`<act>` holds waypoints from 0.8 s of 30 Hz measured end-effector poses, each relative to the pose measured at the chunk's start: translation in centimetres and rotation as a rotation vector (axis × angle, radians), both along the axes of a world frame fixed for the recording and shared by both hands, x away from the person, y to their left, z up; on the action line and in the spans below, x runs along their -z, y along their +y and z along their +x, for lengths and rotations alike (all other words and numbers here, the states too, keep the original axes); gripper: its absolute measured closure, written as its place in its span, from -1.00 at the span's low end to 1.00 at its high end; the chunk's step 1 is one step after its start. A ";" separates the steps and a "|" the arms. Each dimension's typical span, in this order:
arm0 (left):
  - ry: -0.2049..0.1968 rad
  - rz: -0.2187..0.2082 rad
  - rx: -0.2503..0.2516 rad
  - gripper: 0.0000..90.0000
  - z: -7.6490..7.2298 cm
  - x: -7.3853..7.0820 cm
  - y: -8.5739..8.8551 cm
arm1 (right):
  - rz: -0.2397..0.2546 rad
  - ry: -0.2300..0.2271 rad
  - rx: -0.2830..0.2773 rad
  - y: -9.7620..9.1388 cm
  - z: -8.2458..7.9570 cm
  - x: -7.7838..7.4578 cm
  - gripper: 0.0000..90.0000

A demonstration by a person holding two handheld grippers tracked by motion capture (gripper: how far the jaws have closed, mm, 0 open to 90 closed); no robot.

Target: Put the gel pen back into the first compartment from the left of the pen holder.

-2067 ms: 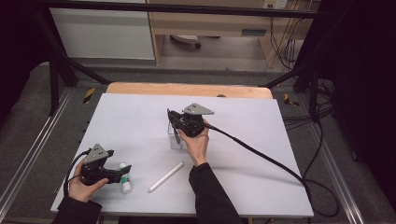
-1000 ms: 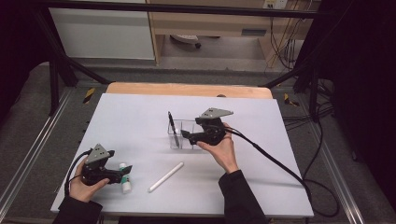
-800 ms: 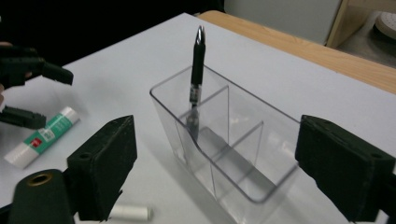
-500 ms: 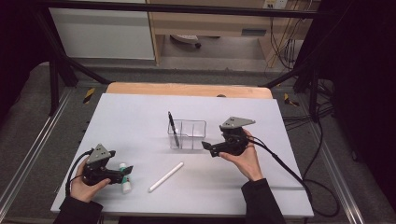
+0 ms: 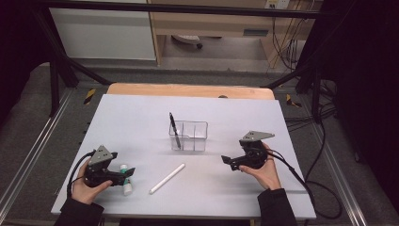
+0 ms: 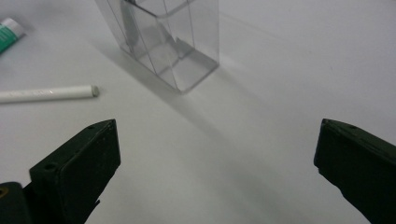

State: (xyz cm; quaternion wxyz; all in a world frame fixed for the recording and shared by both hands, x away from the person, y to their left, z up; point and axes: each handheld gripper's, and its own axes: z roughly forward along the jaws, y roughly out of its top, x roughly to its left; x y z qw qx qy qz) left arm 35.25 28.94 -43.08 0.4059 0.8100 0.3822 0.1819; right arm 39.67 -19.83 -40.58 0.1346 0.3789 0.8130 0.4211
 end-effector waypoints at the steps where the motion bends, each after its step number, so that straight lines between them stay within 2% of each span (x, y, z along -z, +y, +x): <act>1: 0.002 -0.001 0.001 -0.87 0.0 0.0 -0.1 | -0.008 0.007 0.004 -0.3 0.0 0.3 -0.99; 10: 0.006 0.003 0.016 -0.88 -0.2 -0.2 -0.4 | 0.011 0.018 -0.020 -2.5 -0.9 2.1 -0.99; 15: 0.010 0.010 0.029 -0.87 -0.3 -0.3 -1.0 | -0.005 0.034 -0.033 -3.6 -1.5 2.9 -0.99; 24: 0.016 0.029 0.059 -0.87 -0.6 -0.7 -2.7 | -0.005 0.042 -0.010 -5.0 -2.4 3.9 -0.99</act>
